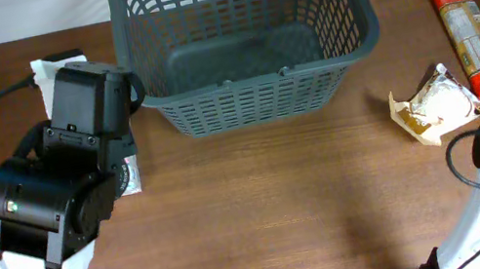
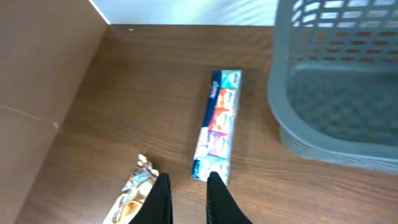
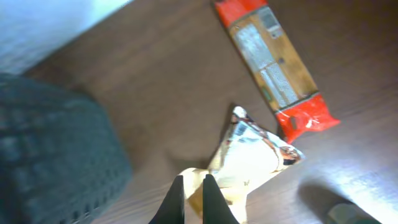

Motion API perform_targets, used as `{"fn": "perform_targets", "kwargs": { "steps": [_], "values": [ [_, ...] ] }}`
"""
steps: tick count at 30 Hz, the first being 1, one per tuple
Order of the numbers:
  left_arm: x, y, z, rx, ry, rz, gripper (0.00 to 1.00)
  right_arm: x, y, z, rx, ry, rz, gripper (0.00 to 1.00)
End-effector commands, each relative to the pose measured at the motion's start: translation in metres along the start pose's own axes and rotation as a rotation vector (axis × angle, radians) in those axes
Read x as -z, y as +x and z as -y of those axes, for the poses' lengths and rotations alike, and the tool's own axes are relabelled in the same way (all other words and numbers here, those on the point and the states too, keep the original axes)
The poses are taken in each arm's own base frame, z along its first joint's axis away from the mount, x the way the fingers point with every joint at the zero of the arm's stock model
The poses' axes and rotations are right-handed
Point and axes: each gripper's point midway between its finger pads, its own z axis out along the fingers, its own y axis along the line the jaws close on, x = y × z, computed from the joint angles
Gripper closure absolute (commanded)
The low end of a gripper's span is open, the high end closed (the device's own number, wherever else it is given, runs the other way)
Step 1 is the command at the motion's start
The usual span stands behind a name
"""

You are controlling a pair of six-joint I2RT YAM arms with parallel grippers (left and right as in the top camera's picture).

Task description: Pack container

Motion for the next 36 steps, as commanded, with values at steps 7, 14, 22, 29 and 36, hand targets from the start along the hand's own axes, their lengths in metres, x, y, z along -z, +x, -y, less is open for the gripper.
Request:
{"fn": "perform_targets", "kwargs": {
  "steps": [7, 14, 22, 29, 36],
  "values": [
    [-0.007, 0.009, -0.029, 0.003, -0.123, -0.044, 0.01, 0.129, 0.029, -0.023, 0.052, -0.090, 0.232, 0.01],
    [-0.013, 0.010, -0.048, 0.045, -0.170, -0.064, 0.01, 0.123, 0.064, 0.056, -0.160, 0.313, 0.168, 0.01],
    [-0.014, 0.011, -0.048, 0.051, -0.165, -0.071, 0.01, 0.052, 0.102, 0.076, -0.479, 0.251, -0.096, 0.01],
    [-0.014, 0.012, -0.046, 0.051, -0.150, -0.078, 0.01, 0.053, 0.129, 0.149, -0.782, 0.566, -0.089, 0.01],
    [-0.014, 0.016, -0.042, 0.048, -0.128, -0.094, 0.01, 0.040, 0.169, 0.224, -0.971, 0.718, -0.147, 0.01]
  ]
}}
